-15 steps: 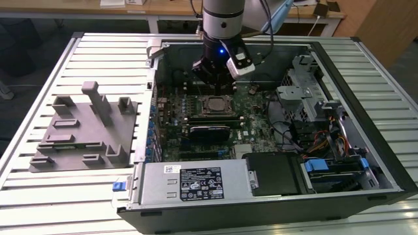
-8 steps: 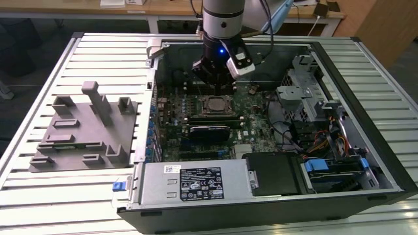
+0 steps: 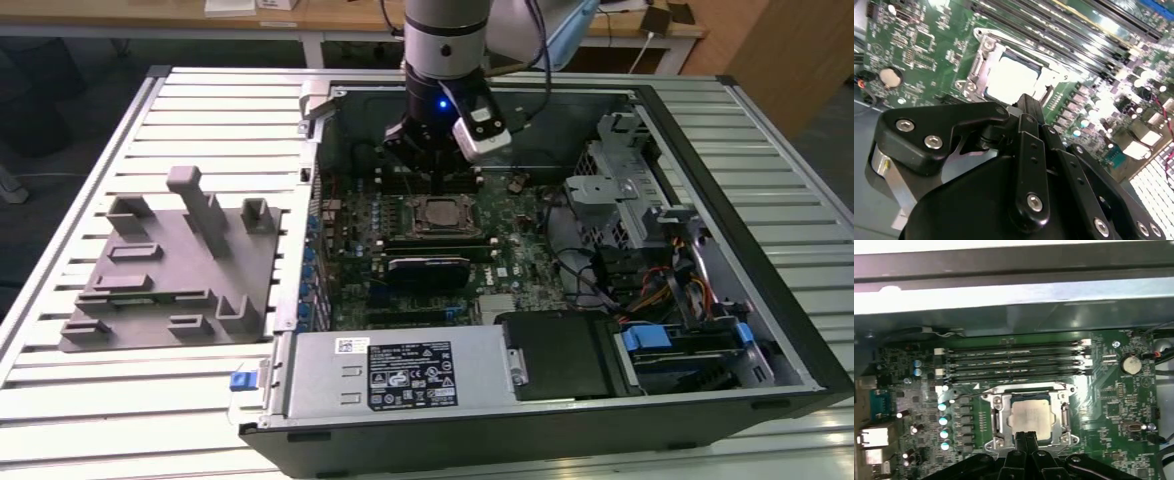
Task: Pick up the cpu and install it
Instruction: 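Install the first cpu locking lever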
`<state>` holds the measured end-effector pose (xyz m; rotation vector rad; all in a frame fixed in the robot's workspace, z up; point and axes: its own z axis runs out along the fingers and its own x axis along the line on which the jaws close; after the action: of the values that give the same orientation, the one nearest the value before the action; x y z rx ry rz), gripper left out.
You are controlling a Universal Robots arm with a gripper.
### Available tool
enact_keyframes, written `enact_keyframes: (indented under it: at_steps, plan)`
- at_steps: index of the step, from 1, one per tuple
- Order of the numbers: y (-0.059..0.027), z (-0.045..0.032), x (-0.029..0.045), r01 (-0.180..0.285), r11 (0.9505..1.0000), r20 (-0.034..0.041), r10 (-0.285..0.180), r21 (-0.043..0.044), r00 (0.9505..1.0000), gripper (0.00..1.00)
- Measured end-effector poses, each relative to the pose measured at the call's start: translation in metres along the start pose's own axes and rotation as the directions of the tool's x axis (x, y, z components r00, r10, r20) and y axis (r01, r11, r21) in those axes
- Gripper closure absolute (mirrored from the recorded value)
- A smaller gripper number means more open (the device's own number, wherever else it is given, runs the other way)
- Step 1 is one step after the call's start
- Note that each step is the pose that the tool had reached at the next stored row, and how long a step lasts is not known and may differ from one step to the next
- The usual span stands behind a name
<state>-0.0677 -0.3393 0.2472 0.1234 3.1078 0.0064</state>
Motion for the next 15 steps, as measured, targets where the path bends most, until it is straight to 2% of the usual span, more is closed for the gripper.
enact_keyframes:
  at_steps: [15]
  plan:
    - [-0.0027, -0.0009, 0.0346, 0.000, 1.0000, 0.0000, 0.000, 0.0001, 1.0000, 0.89]
